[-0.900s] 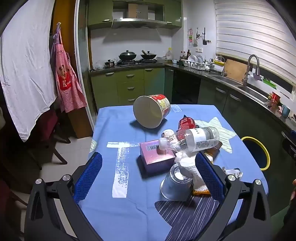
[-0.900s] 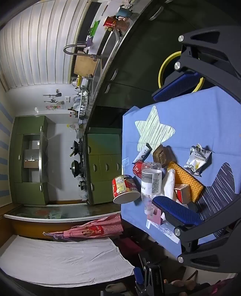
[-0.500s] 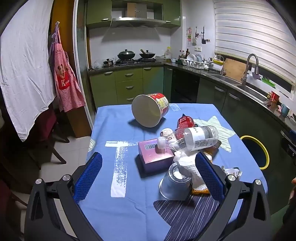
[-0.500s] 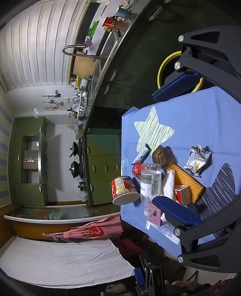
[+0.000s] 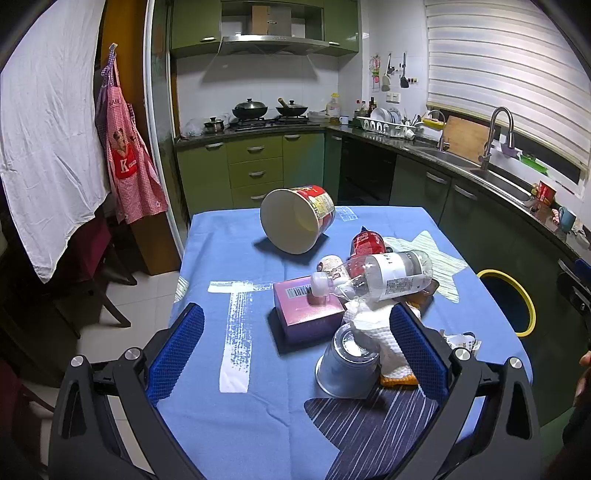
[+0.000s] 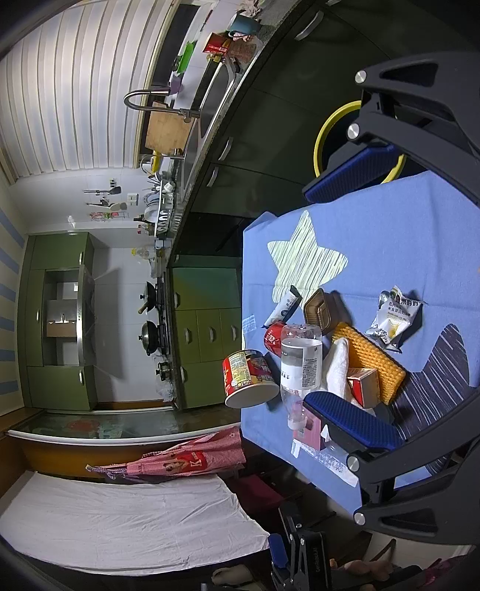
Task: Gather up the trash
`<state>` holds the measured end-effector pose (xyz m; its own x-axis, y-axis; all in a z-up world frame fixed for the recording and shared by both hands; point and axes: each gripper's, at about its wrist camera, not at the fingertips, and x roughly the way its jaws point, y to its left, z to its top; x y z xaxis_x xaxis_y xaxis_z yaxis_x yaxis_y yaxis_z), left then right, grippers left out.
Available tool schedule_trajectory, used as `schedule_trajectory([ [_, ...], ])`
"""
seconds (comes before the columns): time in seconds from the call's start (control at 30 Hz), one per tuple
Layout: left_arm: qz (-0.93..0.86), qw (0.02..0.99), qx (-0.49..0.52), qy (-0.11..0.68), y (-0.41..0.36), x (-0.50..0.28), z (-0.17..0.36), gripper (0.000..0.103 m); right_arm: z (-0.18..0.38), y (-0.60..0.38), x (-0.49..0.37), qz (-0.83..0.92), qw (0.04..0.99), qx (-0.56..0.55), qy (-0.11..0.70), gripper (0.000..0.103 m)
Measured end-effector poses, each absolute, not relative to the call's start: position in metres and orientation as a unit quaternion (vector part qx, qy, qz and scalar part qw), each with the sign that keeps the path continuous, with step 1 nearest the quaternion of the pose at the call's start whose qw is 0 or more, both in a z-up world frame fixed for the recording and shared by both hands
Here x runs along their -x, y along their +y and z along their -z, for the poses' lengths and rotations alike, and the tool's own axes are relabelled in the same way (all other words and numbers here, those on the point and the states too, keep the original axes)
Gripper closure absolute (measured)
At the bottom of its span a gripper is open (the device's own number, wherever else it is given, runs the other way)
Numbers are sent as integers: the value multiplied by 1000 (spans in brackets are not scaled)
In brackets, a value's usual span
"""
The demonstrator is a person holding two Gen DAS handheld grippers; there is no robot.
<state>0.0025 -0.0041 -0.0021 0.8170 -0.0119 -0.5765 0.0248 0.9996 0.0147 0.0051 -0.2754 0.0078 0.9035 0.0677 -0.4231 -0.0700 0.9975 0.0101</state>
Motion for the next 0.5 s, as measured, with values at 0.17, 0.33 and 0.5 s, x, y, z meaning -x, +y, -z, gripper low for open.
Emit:
schedule_trajectory([
  [0.17, 13, 953, -12, 302, -8, -2, 3, 4, -7, -274, -6, -35, 976, 2, 216, 6],
  [0.33, 16, 952, -10, 304, -9, -2, 0, 4, -6, -274, -7, -36, 976, 1, 217, 6],
  [0.5, 18, 952, -8, 304, -7, -1, 0, 4, -6, -274, -7, -36, 976, 1, 217, 6],
])
